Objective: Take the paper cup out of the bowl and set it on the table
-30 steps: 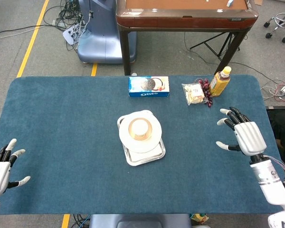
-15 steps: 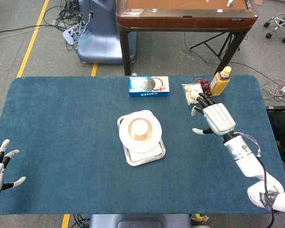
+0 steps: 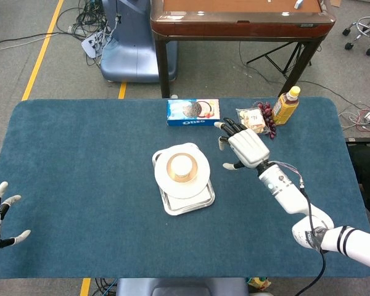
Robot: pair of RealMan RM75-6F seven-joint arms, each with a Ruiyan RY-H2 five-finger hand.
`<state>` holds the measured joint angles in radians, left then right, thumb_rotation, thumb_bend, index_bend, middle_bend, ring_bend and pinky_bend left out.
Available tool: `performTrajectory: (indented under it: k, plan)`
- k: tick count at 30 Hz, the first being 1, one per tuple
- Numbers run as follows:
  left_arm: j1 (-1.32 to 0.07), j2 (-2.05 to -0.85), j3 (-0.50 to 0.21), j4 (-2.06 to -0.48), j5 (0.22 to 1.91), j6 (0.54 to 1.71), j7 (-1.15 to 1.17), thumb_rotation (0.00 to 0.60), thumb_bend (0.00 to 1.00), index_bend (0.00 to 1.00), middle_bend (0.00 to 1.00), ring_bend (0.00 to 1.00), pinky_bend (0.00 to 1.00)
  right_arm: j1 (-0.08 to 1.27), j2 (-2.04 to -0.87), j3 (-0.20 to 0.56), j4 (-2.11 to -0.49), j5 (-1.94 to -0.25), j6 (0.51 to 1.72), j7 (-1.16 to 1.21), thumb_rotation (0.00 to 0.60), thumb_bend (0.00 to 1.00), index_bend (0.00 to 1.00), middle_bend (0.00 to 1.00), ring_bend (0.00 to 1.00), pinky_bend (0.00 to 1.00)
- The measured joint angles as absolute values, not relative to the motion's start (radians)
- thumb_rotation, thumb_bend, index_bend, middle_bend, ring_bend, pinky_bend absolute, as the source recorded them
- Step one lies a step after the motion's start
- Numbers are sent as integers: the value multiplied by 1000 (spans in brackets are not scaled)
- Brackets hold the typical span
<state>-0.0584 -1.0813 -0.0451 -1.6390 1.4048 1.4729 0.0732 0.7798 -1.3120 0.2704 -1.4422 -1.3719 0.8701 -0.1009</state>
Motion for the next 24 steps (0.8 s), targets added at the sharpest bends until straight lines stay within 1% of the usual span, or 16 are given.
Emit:
performTrajectory:
  k: [10, 18, 24]
  plan:
    - [-56, -1076, -48, -1641, 1397, 1468, 69, 600, 74, 237, 7, 0, 290, 834, -1350, 236, -1420, -1405, 845, -117, 600, 183, 521, 141, 58, 233]
    - [-52, -1069, -48, -1647, 1390, 1468, 68, 600, 74, 237, 28, 0, 290, 885, -1395, 222, -1376, -1396, 797, -129, 600, 278, 522, 138, 53, 232]
    - [-44, -1062, -49, -1656, 1388, 1477, 65, 600, 74, 237, 37, 0, 290, 926, -1438, 218, -1336, -1378, 762, -148, 600, 294, 521, 134, 49, 232]
